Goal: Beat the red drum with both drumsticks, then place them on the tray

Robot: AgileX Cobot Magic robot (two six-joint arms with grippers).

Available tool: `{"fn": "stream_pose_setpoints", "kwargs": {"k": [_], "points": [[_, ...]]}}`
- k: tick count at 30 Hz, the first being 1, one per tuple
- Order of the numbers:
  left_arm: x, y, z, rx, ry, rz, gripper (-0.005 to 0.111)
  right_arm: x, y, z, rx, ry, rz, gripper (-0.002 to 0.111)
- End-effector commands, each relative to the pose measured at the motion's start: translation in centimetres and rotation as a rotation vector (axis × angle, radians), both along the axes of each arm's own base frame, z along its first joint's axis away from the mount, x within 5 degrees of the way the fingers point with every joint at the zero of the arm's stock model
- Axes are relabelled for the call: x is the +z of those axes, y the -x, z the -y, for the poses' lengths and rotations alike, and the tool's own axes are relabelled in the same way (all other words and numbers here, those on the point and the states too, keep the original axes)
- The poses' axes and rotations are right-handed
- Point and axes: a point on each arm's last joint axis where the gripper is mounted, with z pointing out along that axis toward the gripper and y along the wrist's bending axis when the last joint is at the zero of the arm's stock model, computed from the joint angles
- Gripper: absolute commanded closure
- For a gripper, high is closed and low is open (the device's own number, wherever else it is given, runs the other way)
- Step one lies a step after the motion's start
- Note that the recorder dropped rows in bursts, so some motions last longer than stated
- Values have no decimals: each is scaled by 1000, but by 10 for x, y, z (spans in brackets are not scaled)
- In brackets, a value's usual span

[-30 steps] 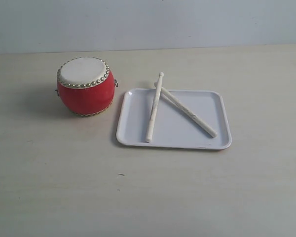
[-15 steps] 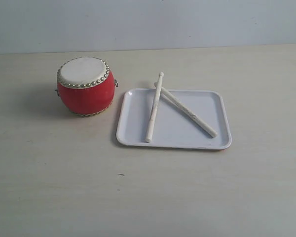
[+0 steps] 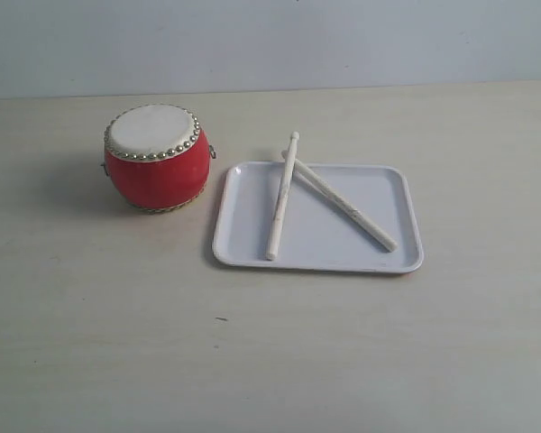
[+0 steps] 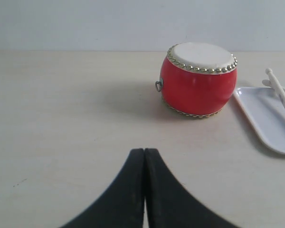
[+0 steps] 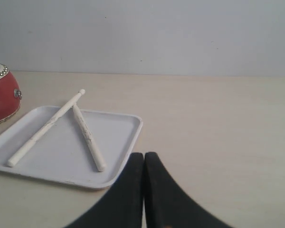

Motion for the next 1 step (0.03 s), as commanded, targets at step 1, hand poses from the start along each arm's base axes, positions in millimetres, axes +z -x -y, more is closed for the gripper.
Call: {"fn": "stream_pose_setpoints", "kwargs": {"k": [1], "points": [[-1,0,0,4,8,4,107,-2,0,0,-4,6,-2,108]]}}
